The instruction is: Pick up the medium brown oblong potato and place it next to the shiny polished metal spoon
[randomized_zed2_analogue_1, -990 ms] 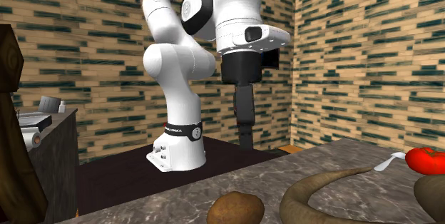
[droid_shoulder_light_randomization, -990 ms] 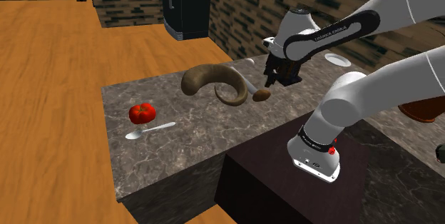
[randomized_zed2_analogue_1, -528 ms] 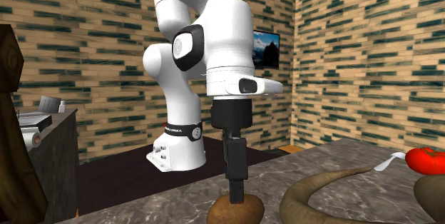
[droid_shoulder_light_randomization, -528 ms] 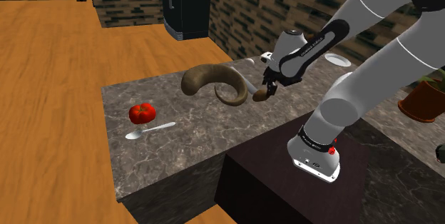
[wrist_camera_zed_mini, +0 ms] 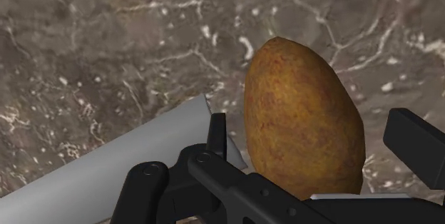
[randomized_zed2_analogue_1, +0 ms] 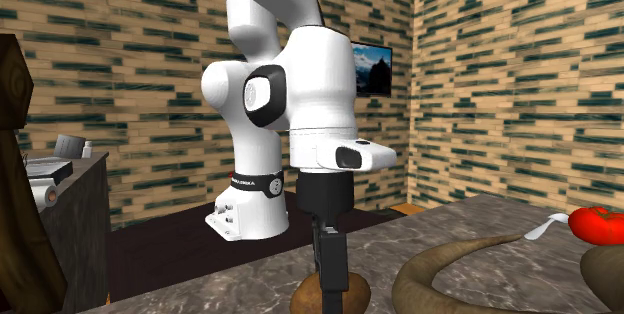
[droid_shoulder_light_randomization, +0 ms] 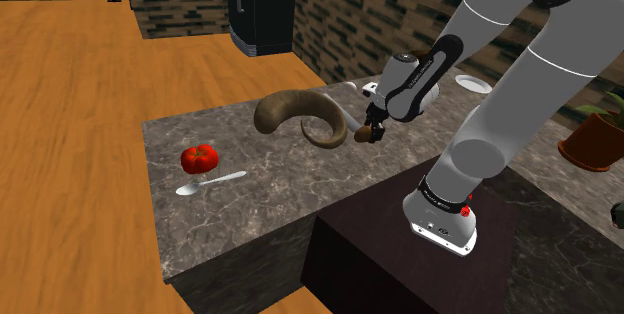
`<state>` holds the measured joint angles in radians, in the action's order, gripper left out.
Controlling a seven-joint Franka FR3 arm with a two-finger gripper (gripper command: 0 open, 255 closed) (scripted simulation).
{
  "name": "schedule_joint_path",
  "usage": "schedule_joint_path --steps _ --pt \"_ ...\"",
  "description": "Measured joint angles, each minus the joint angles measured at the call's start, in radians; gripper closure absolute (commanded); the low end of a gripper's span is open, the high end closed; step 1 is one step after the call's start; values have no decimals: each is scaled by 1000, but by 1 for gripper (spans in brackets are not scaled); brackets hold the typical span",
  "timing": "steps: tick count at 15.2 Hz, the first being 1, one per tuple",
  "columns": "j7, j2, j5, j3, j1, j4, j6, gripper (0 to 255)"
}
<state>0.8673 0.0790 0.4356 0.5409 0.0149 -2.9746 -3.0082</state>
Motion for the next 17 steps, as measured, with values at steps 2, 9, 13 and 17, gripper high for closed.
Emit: schedule_joint_path --steps 2,9,13,17 --pt "6 -11 -9 2 -4 2 -10 0" --pt "9 -14 -13 3 -6 3 -12 255" --pt "9 -14 -13 3 -6 2 -12 255" --pt "5 -2 -5 2 -2 2 0 255"
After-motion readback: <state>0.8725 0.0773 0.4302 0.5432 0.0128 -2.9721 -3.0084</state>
